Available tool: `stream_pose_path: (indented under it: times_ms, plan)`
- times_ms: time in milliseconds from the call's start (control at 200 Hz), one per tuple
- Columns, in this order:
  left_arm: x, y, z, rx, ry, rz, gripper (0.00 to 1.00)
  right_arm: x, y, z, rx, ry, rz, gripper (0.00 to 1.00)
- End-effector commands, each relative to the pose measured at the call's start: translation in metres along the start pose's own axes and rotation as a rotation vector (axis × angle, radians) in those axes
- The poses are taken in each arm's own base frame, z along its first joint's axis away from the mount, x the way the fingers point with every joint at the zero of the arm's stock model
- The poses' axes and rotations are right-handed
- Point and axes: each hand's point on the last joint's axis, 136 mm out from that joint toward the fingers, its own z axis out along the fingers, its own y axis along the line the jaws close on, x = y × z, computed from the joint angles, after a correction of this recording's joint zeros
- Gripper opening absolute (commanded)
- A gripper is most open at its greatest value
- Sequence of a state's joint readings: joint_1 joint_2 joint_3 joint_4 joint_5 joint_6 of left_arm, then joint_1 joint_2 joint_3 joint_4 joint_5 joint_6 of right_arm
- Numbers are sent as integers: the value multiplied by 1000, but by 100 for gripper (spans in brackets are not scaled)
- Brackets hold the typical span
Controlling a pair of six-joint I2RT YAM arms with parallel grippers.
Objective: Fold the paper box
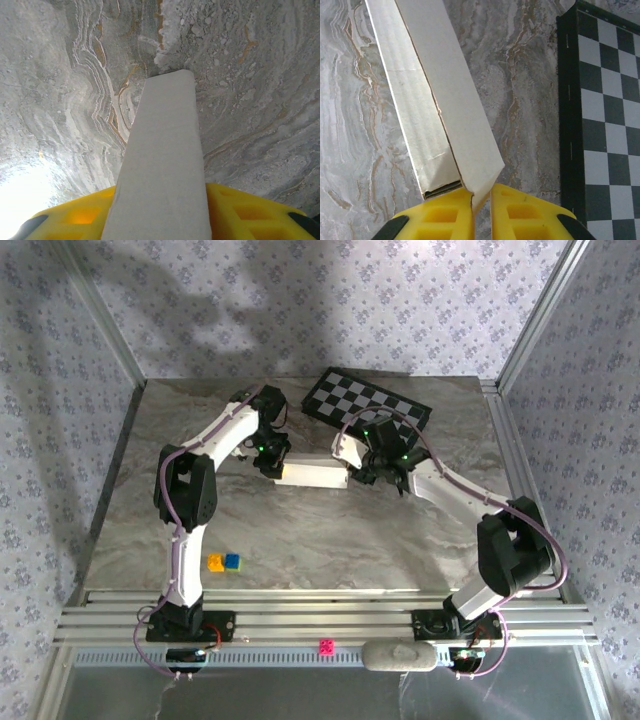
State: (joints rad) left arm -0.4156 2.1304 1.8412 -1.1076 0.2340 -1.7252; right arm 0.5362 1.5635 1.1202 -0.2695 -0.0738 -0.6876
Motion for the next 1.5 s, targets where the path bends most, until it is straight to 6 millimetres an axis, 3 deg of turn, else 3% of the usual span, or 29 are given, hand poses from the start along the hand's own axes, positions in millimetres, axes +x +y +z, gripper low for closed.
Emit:
stream_pose_path:
  times_ms: [0, 335, 705, 1174, 1494]
  plan:
    - [2, 9, -5, -33, -21, 11, 43, -12, -7, -7, -6, -17, 29, 11]
    - [5, 9, -4, -30, -19, 19, 45, -17, -7, -13, -86, -15, 153, 0]
    - [8, 7, -3, -32, -21, 31, 46, -28, -9, -20, -190, -21, 376, 0]
    - [10, 9, -6, -40, -34, 39, 50, -14, 4, -21, -231, 69, 506, 0]
    - [13, 10, -6, -45, -41, 48, 50, -20, -6, -26, -282, 101, 697, 0]
